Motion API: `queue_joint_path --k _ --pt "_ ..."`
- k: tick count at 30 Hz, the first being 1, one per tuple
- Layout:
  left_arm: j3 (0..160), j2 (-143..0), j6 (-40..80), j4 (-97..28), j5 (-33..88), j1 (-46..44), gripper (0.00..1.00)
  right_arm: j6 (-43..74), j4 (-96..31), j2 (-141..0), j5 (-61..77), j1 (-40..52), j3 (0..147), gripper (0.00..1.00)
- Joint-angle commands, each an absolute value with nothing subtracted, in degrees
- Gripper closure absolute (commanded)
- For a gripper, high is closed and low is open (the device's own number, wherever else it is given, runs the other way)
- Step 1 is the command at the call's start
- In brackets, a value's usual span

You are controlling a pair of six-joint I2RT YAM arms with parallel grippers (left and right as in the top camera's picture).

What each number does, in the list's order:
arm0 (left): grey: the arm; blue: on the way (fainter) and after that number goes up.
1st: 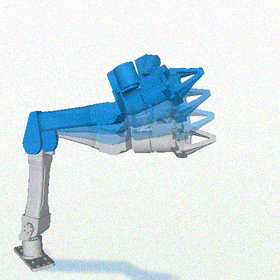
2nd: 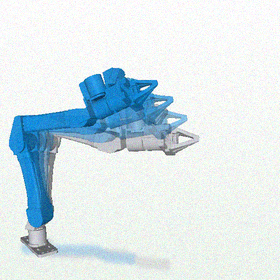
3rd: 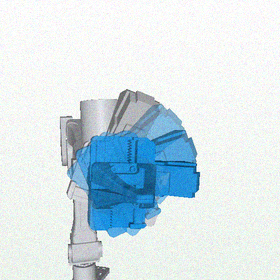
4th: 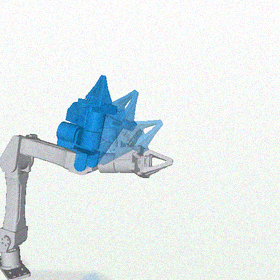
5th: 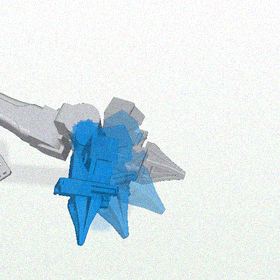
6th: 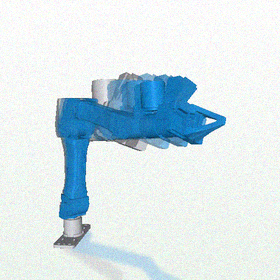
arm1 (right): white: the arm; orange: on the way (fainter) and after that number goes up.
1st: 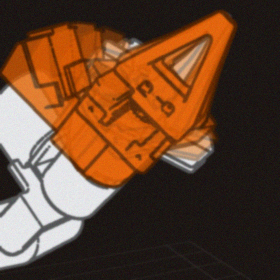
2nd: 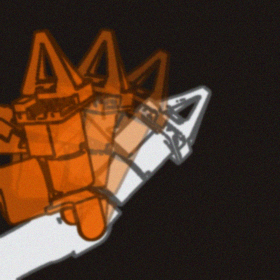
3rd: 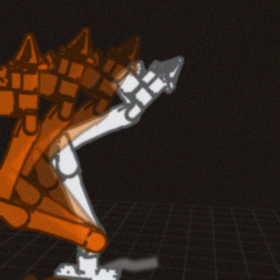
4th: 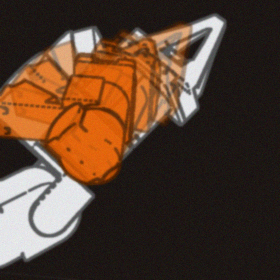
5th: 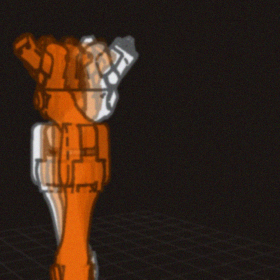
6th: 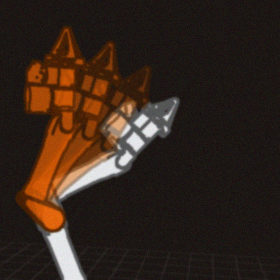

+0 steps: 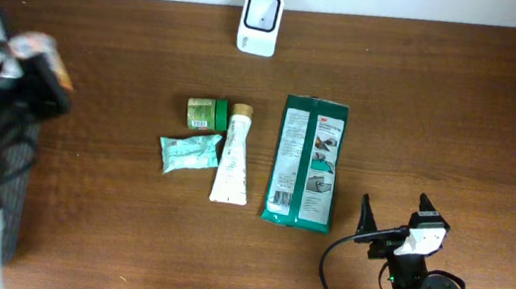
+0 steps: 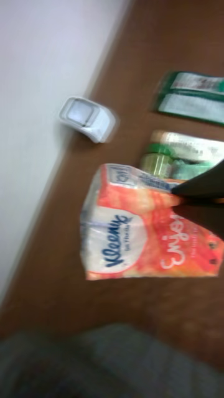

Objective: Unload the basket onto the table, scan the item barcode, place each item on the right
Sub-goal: 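Place the tissue pack on the glove pack and release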

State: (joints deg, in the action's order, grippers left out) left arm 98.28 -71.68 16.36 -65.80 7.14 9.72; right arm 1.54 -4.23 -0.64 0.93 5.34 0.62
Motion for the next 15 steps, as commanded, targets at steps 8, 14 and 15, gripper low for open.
queue_joint_path --k 8,14,15 --pt "83.07 -95.74 18.61 -65.65 1.67 -23.59 1.0 2.13 -4.49 -0.32 0.82 5.61 0.32 0.02" --pt "83.07 -107.66 18.63 -43.77 -7.44 -39.9 1.0 2.13 -4.49 -0.32 0.82 5.61 0.32 0.02" --pt "83.07 -109.3 20.08 -44.34 -9.52 -40.51 1.0 2.13 -4.49 -0.32 0.8 5.61 0.32 0.02"
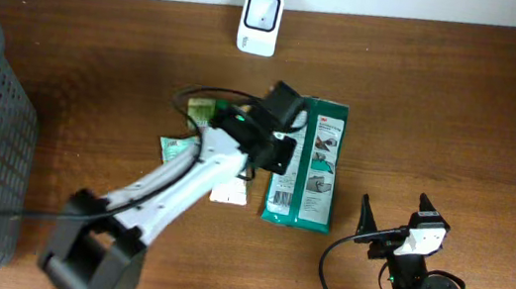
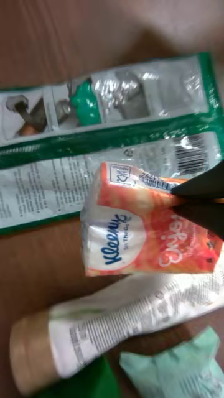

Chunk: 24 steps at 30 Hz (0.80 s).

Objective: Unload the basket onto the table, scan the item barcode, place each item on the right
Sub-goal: 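Place the tissue pack on the glove pack and release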

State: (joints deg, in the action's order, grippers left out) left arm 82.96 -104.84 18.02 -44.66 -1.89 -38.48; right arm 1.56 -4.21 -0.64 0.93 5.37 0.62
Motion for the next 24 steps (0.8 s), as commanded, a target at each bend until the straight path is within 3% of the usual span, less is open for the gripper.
queue_joint_path --k 1,2,4,5,6,9,11,12,16,18,23,24 --pt "83.07 -110.32 21.19 -44.82 -10.37 -40.6 1.0 2.13 -4.49 -0.32 0.82 5.61 0.32 0.02" --pt "83.07 -110.52 21.17 -44.62 -10.39 -40.6 1.0 2.13 -4.51 -0.32 0.8 5.61 0.32 0.02" --pt "83.09 -110.52 21.17 -44.38 -10.37 -40.6 0.78 2.13 -4.49 -0.32 0.8 5.61 0.32 0.02" --pt "83.09 -110.52 21.17 -44.38 -10.37 -40.6 0.61 2.13 -4.49 -0.32 0.82 5.61 0.32 0.02" --pt "83.15 -110.5 21.17 -44.49 -10.31 -40.56 0.53 2.13 -4.51 -0.32 0.82 5.61 0.32 0.02" --pt "88.51 -110.45 20.23 -48.53 -2.61 -39.75 0.48 2.13 -4.49 -0.32 0.78 5.61 0.32 0.02" --pt "94.13 -110.45 13.06 -48.03 14.41 -37.87 0.5 2.15 -4.49 -0.32 0.82 5.61 0.32 0.02" --pt "94.74 -110.45 12.88 -46.98 17.39 -37.3 0.51 2.15 -4.54 -0.32 0.82 5.61 0.32 0.02" --pt "94.74 -113.82 11.64 -42.87 23.0 -36.93 0.58 2.5 -4.62 -0.43 13.21 5.61 2.11 0.02" --pt "94.83 -114.72 11.68 -41.95 22.52 -36.8 0.61 4.95 -11.18 -2.02 13.58 5.61 8.75 0.02" --pt "95.31 -114.76 12.75 -42.0 13.72 -34.52 1.0 4.73 -33.34 -21.26 15.11 5.61 35.11 0.02" --pt "95.31 -114.8 12.82 -41.69 12.95 -34.46 1.0 4.73 -35.57 -24.64 16.32 5.61 38.22 0.02"
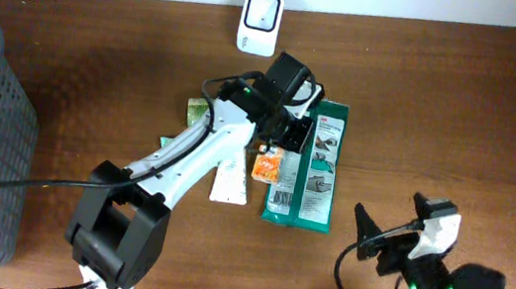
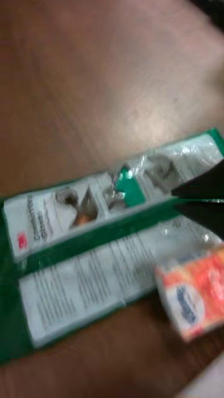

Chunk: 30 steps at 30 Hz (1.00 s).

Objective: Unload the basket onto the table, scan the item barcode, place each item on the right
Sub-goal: 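Place the tissue pack on the glove pack and release, then grasp the glove pack with the right gripper while the left holds it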

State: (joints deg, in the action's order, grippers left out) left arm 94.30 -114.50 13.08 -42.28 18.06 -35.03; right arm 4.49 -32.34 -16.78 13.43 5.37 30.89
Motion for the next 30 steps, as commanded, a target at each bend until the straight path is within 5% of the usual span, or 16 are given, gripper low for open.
queue_joint_path --k 1,3,9,11,14,20,30 --pt "95.31 -115.68 15.68 -40.58 12.16 -34.44 1.0 4.71 -39.24 -31.46 18.92 5.61 43.03 0.02" --pt "95.31 -118.74 19.49 -37.67 12.36 -34.33 1.0 0.43 -47.48 -47.97 28.03 3.09 54.35 0.02" --pt "95.31 -124.2 20.34 -34.7 12.64 -32.38 1.0 -1.45 -61.06 -79.44 42.46 -25.1 62.89 0.0" --pt "95.31 -126.5 20.32 -34.3 12.86 -31.97 1.0 -7.11 -60.45 -86.94 45.23 -25.12 62.89 0.42" --pt "95.31 -129.45 20.32 -32.6 13.17 -31.9 1.0 -7.09 -57.6 -94.26 46.13 -21.96 62.89 0.56" --pt "95.31 -132.29 20.34 -35.44 17.98 -31.4 1.0 -7.05 -50.46 -103.81 46.13 -11.9 62.78 0.55" --pt "95.31 -132.33 20.34 -37.8 20.82 -29.82 1.0 -1.13 -31.0 -119.46 52.07 2.26 62.78 0.33"
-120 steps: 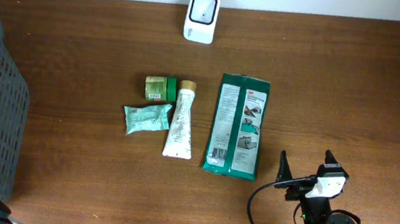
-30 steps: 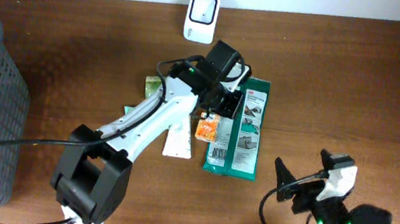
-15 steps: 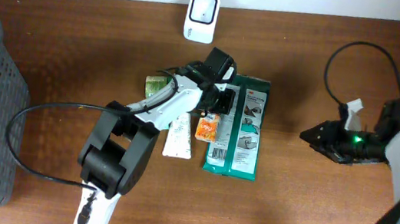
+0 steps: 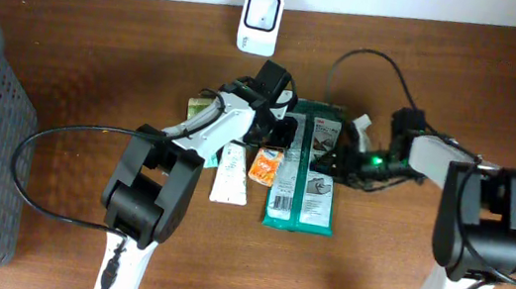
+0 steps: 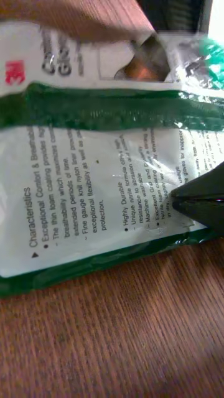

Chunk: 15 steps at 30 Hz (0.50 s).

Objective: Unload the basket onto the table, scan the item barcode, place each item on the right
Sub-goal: 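Grasp the glove pack with the right gripper while the left holds it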

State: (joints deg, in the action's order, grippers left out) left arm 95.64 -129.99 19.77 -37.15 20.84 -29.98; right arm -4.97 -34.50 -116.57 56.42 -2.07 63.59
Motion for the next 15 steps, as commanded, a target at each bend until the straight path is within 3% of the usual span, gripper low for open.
queue_joint_path --k 1,3,5,9,11,13,15 --pt "95.31 -132.33 20.36 -37.95 20.84 -29.82 1.0 1.67 -27.99 -119.44 52.07 3.81 62.81 0.34" --pt "95.31 -132.33 20.34 -38.48 20.82 -29.82 1.0 3.92 -26.09 -119.42 52.1 3.2 62.81 0.53" --pt "95.31 -132.33 20.34 -38.44 20.78 -29.8 1.0 3.92 -26.39 -119.37 53.25 0.58 62.81 0.64" --pt "95.57 -132.31 20.05 -38.5 20.71 -29.32 1.0 3.38 -28.14 -117.3 57.74 -3.75 62.92 0.96" --pt "98.87 -132.03 19.18 -40.95 20.73 -29.02 1.0 1.74 -28.69 -115.09 58.48 -3.36 62.92 0.96" --pt "102.13 -131.98 18.37 -42.26 20.82 -29.02 1.0 1.74 -28.49 -114.91 54.59 -0.78 62.92 0.76" --pt "102.13 -132.0 18.39 -42.68 21.58 -28.95 1.0 1.8 -26.35 -114.91 51.99 3.66 62.92 0.76"
